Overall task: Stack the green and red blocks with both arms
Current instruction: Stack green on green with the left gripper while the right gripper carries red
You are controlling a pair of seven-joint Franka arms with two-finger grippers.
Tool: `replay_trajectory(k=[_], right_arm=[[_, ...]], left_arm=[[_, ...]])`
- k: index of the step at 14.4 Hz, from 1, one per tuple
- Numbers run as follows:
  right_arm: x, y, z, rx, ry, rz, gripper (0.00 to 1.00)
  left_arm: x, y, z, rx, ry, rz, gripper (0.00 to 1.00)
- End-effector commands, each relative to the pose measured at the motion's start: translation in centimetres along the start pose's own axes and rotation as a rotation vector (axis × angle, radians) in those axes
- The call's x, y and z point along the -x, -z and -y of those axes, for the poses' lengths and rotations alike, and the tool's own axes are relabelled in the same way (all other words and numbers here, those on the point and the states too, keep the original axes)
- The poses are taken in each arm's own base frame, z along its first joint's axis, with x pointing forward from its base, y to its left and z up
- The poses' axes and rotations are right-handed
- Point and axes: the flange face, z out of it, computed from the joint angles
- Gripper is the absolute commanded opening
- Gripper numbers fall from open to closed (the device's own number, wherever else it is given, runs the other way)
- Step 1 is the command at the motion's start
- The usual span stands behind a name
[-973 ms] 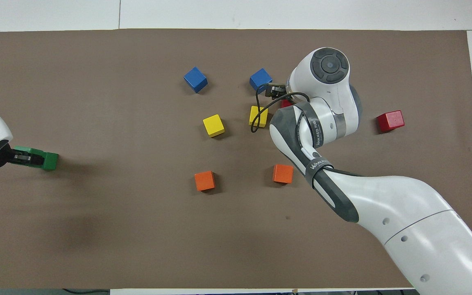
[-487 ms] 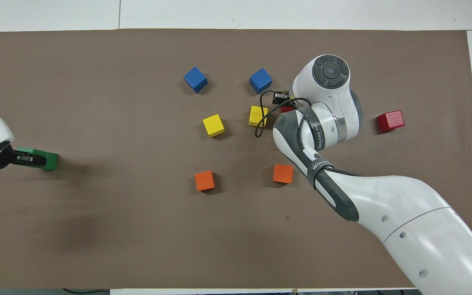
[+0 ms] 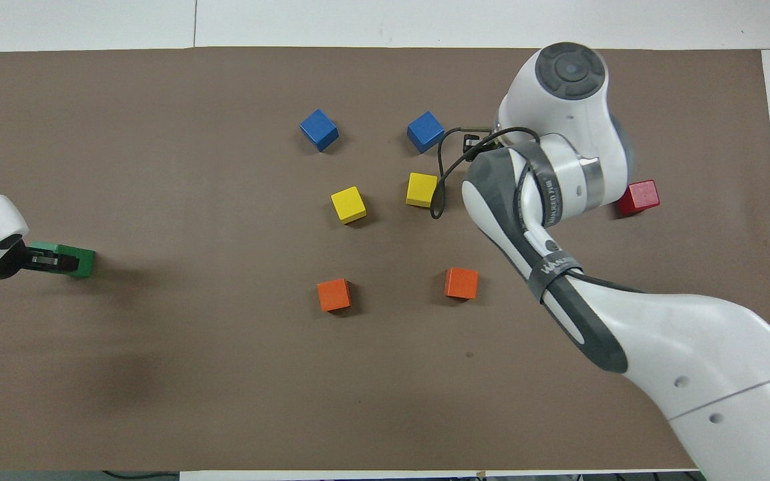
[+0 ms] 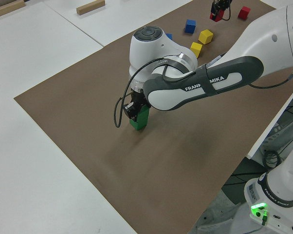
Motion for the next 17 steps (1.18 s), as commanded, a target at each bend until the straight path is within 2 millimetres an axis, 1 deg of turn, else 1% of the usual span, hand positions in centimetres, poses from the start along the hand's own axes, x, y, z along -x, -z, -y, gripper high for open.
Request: replay_trajectory(k=[1,2,3,4,5,6,7,8,10,11,13,14,15,17], right_arm=[[0.8,4.2,-12.1,0.001,0.124,0.053,0.0],[2.1,5.0,-14.4,0.002,0.142,0.091,0.0],[2.8,5.9,-16.7,0.004,0.151,0.087,0.0],[3.3,6.6,-19.2,0.013,0.171,0.096,0.0],[4.1,6.8,-20.9,0.018,0.181,0.105,0.0],[5.0,6.2,-22.3,0.015,0.178,0.114,0.0],[5.7,5.4,-23.3,0.012,0.17,0.122,0.0],[6.2,4.7,-23.8,0.011,0.163,0.117,0.0],[7.0,3.2,-23.7,0.012,0.162,0.09,0.0],[7.0,2.9,-23.6,0.013,0.163,0.074,0.0],[6.9,2.3,-23.6,0.016,0.166,0.042,0.0],[6.9,1.9,-23.7,0.017,0.167,0.021,0.0],[6.9,1.2,-23.9,0.018,0.169,0.004,0.0],[7.1,-0.1,-23.8,0.019,0.183,-0.017,0.0]], left_arm=[[0.9,0.4,-0.2,0.001,0.002,-0.027,0.0],[0.9,0.4,-0.2,0.001,-0.004,-0.027,0.0],[0.9,0.4,-0.2,0.001,-0.007,-0.027,0.18],[0.9,0.3,-0.2,0.0,-0.009,-0.025,0.99],[0.8,0.5,-0.2,0.0,-0.011,-0.027,1.0],[0.8,0.5,-0.2,0.0,-0.01,-0.025,1.0],[0.8,0.6,-0.2,0.0,-0.01,-0.025,1.0],[0.7,0.6,-0.1,0.001,-0.01,-0.024,1.0],[0.0,1.2,-0.3,0.002,-0.016,-0.024,1.0],[-0.8,2.2,-0.1,0.003,-0.022,-0.024,1.0],[-3.2,6.1,0.2,0.001,-0.031,-0.032,1.0],[-4.1,8.2,0.1,0.0,-0.033,-0.04,1.0],[-4.7,10.0,0.0,-0.001,-0.039,-0.045,1.0],[-5.2,12.6,-0.1,-0.009,-0.043,-0.06,1.0]])
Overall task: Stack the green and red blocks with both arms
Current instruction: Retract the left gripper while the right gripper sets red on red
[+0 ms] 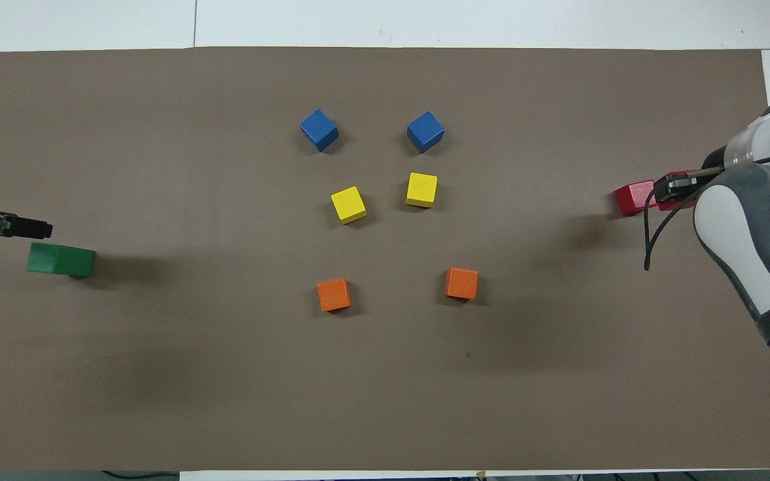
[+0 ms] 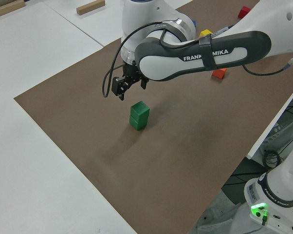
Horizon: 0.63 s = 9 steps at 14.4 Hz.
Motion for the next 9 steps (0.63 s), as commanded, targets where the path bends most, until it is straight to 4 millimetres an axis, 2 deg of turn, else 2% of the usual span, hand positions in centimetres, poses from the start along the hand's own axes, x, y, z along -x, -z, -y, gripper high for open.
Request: replay_trajectory(k=[1,4,9], right_arm=[[1.3,-0.7,0.0,0.013,0.031,-0.026,0.0],[1.1,-1.4,0.0,0.016,0.033,-0.043,0.0],[1.1,-3.1,-0.2,0.02,0.033,-0.068,0.0]], left_arm=[[-0.8,3.1,-0.2,0.005,-0.007,-0.019,1.0],[-0.9,6.4,-1.5,-0.014,0.021,-0.065,1.0],[-2.3,11.9,-6.2,0.01,0.259,-0.026,1.0]])
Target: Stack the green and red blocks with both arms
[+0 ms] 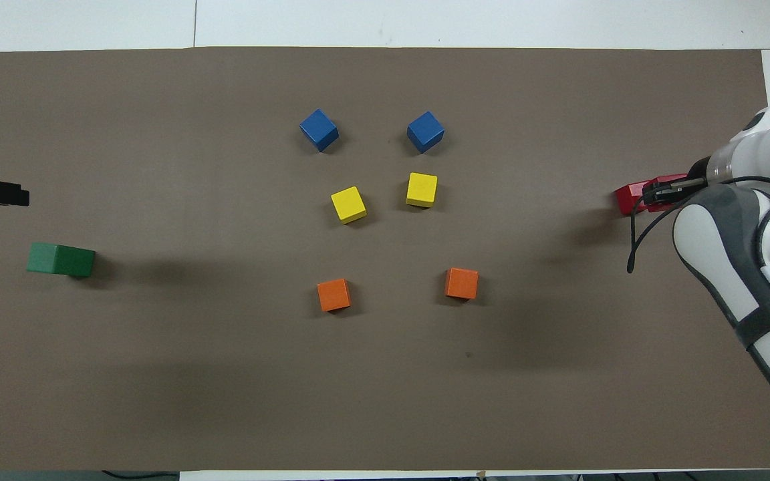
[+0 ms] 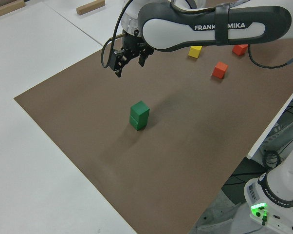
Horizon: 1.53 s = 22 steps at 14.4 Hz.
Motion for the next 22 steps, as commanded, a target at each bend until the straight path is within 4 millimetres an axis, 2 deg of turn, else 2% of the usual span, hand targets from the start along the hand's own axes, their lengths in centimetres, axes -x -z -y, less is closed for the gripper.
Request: replay_trajectory(k=[1,6,11,14,19,22], right_arm=[[0.6,-0.5,-1.0,0.014,0.024,-0.024,0.0],[0.7,-2.6,-1.1,0.017,0.034,-0.045,0.0],[0.6,-3.3,-0.8,0.016,0.023,-0.054,0.0],[0.4,-3.6,-0.6,0.016,0.026,-0.065,0.0],[0.2,-3.6,-0.4,0.011,0.023,-0.073,0.0],[0.2,-3.7,-0.3,0.009,0.023,-0.071,0.0]], left_arm=[[0.0,3.6,-2.0,0.016,0.084,0.045,1.0],[1.9,7.2,-2.9,0.023,0.079,0.105,1.0],[3.7,8.9,-3.3,0.023,0.097,0.145,1.0],[4.6,10.2,-4.5,0.018,0.078,0.144,1.0],[4.3,10.4,-8.1,0.014,0.066,0.141,1.0],[4.2,10.4,-8.6,0.013,0.056,0.138,1.0]])
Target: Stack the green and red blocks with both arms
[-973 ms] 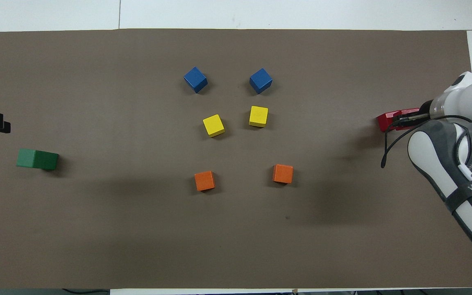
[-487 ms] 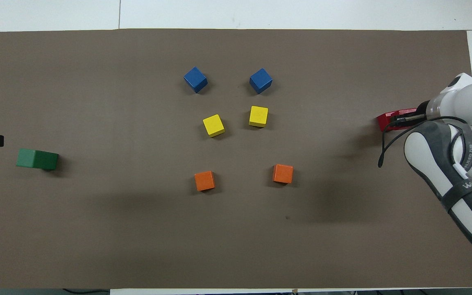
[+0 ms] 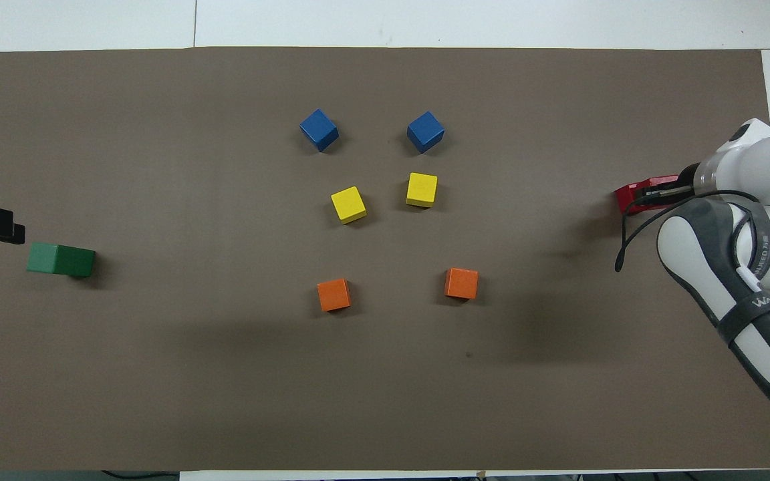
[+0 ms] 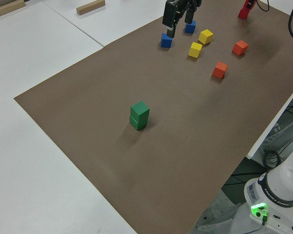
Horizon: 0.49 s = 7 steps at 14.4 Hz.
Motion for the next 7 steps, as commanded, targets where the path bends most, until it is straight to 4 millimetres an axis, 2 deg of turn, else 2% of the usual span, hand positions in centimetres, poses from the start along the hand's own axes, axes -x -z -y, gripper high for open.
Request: replay_trajectory(k=[1,4,7], right_arm=[[-0.1,-0.2,0.1,0.0,0.012,-0.016,0.0],[-0.1,-0.2,0.3,-0.001,0.025,-0.016,0.0],[-0.2,-0.1,0.9,-0.003,0.074,-0.019,0.0]], left_arm=[[0.2,0.3,0.0,0.002,0.011,0.001,1.0],[0.2,1.4,0.0,0.004,0.01,-0.011,1.0],[0.0,1.6,-0.1,0.001,0.009,-0.026,1.0]])
